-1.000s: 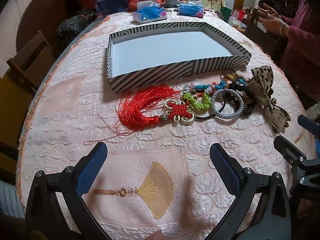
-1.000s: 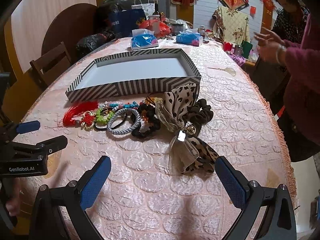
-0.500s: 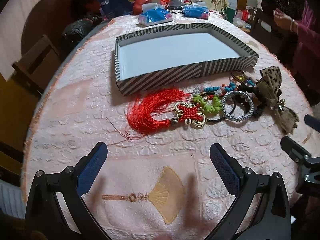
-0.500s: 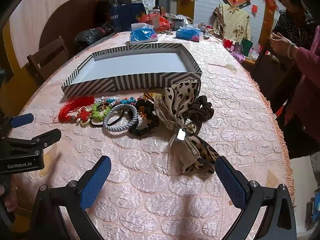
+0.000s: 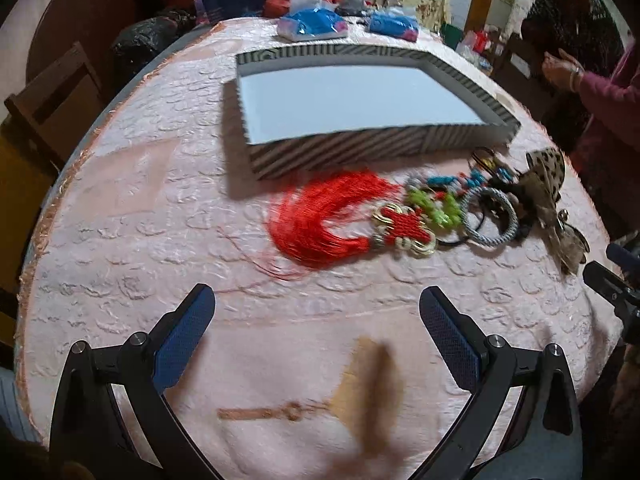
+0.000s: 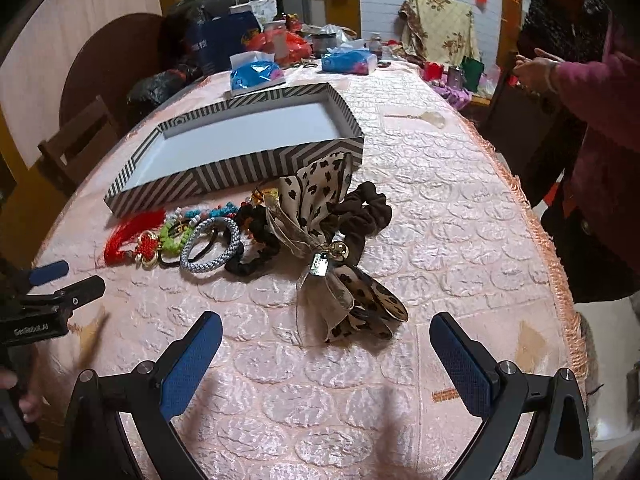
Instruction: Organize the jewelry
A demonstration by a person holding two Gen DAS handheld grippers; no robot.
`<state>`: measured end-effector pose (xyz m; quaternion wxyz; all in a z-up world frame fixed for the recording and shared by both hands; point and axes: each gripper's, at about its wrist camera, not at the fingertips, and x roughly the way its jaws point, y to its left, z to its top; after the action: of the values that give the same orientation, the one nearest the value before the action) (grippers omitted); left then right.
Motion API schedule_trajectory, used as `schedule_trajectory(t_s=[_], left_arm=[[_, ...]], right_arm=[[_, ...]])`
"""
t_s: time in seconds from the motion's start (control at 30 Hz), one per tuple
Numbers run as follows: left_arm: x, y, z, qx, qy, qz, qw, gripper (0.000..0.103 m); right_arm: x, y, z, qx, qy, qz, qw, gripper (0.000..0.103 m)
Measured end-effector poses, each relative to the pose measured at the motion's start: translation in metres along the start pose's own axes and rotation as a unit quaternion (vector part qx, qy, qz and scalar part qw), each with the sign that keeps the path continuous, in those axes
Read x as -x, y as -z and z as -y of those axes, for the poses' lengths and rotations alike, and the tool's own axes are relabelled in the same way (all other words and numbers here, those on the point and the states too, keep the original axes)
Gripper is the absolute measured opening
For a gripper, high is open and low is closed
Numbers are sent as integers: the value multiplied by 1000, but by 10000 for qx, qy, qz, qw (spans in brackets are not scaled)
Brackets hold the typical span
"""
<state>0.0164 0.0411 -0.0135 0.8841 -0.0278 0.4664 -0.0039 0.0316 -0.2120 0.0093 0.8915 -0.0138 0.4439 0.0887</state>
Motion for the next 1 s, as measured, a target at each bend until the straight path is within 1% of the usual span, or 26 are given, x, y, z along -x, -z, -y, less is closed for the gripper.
schedule_trajectory(t_s=[0.1, 0.2, 0.27, 0.33, 0.43, 0.53, 0.57, 0.63, 0.7, 0.73, 0.77, 0.83, 0.9, 0.93, 0.97, 1.0], left_arm=[[-1, -2, -9, 1, 22, 106, 9999, 103], [-4, -6, -11, 31, 164, 116, 9998, 102], [-4, -10, -9, -8, 289, 163, 9994, 96], [-3, -14, -1, -154, 394, 232, 9988, 93], [-5, -19, 15, -561, 484, 349, 9966, 84], [-14, -26, 33, -1213, 670, 329, 9898, 84], [-20, -28, 40, -1547, 779, 262, 9845, 83], [-33, -29, 47, -2016, 746, 137, 9765, 81], [-47, -32, 46, -2196, 790, -131, 9723, 79], [-48, -33, 42, -2152, 959, -113, 9718, 78], [-50, -34, 40, -2164, 1020, -190, 9708, 78], [-51, -34, 36, -2214, 1099, -220, 9687, 78], [-51, -31, 32, -2226, 1189, -226, 9674, 76], [-50, -31, 30, -2211, 1203, -212, 9676, 70], [-47, -29, 27, -2175, 1240, -215, 9679, 54], [-44, -29, 23, -2074, 1231, -218, 9702, 41]], right_arm=[[0, -2, -5, 23, -63, 30, 10000, 103], [-1, -2, -12, 118, -101, 42, 9999, 103], [-2, -1, -12, 151, -65, 30, 9999, 103], [-3, 0, -11, 121, -43, -8, 9999, 103], [-4, 1, -7, 65, -4, -22, 10000, 103], [-4, 1, -4, 28, 33, -25, 10000, 103], [-4, 1, -3, 18, 42, -31, 10000, 103], [-5, 2, -3, 15, 53, -35, 10000, 103], [-4, 2, -3, 38, 73, -28, 10000, 103], [-4, 2, -3, 49, 84, -22, 10000, 103], [-4, 2, -3, 49, 91, -15, 9999, 103], [-4, 2, -1, 23, 92, -7, 10000, 103], [-5, 1, -1, 6, 91, -9, 10000, 103], [-5, 0, -1, 8, 88, -7, 10000, 103], [-6, 0, -2, 21, 85, -6, 10000, 103], [-6, 0, -3, 36, 83, -10, 10000, 103]])
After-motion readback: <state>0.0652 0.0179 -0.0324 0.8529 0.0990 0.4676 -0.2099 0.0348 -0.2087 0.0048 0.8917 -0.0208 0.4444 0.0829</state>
